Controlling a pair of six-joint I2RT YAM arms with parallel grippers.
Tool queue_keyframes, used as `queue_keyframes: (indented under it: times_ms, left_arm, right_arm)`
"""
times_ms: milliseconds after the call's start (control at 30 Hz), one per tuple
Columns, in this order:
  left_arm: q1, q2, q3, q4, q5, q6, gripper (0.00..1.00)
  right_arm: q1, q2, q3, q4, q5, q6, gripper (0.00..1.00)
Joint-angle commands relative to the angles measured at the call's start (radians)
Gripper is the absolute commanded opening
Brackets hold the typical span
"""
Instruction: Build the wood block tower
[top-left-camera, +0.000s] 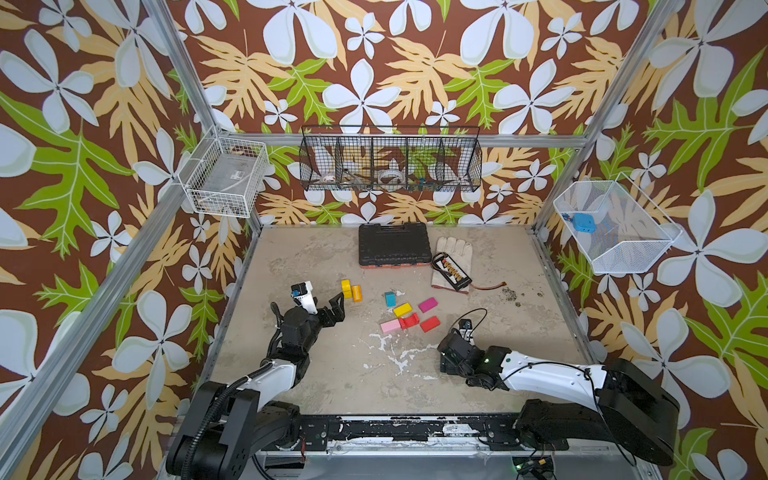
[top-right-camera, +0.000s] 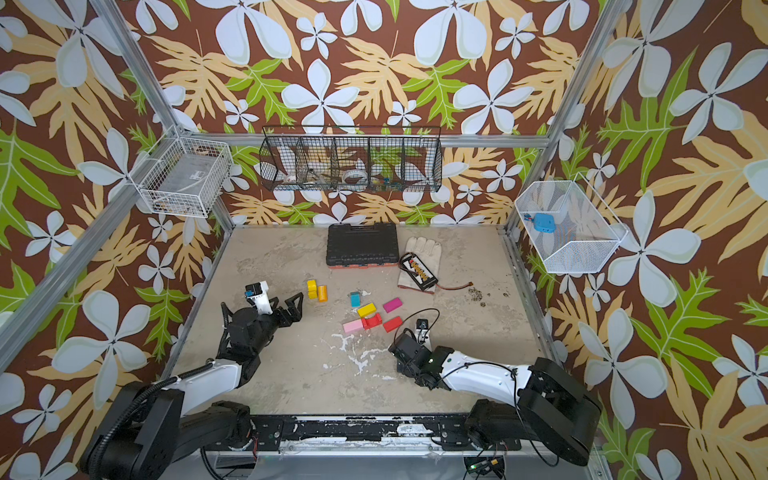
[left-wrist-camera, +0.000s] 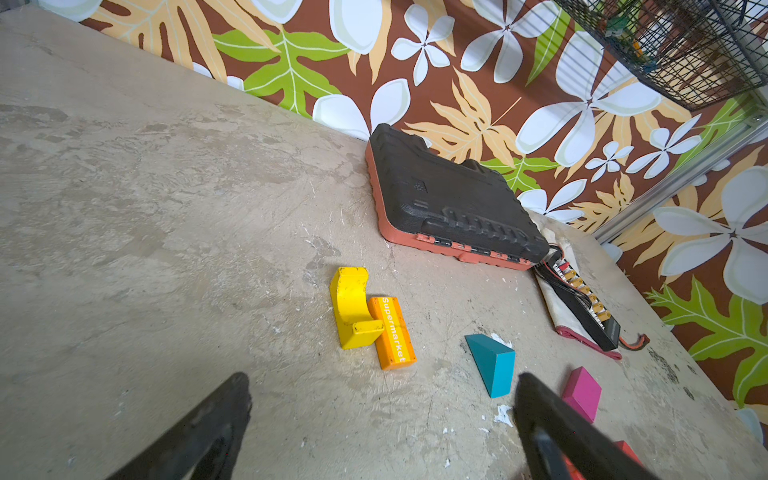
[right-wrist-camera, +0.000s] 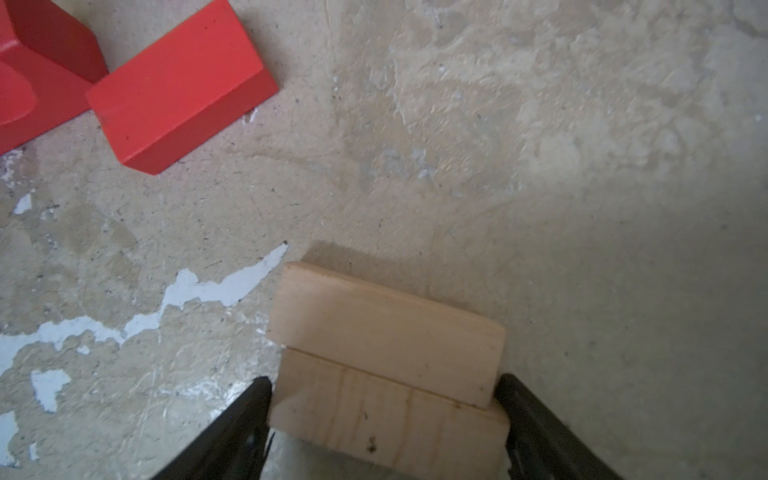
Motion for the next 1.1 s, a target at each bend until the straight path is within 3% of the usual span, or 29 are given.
queue_keyframes:
  times_ms: [0, 167, 1067]
  left_arm:
    - [-0.001, 0.000, 0.009, 0.015, -0.005, 0.000, 1.00]
    - [0.000, 0.001, 0.009, 0.015, -0.005, 0.000, 1.00]
    - [0.000, 0.003, 0.009, 0.015, -0.003, 0.000, 1.00]
  right_arm:
    - [0.003, 0.014, 0.003, 0.004, 0.007, 0.008, 0.83]
    - [0.003, 0.045, 0.022, 0.006, 0.020, 0.012, 0.87]
    - [0.002, 0.125, 0.066, 0.034, 0.041, 0.030, 0.85]
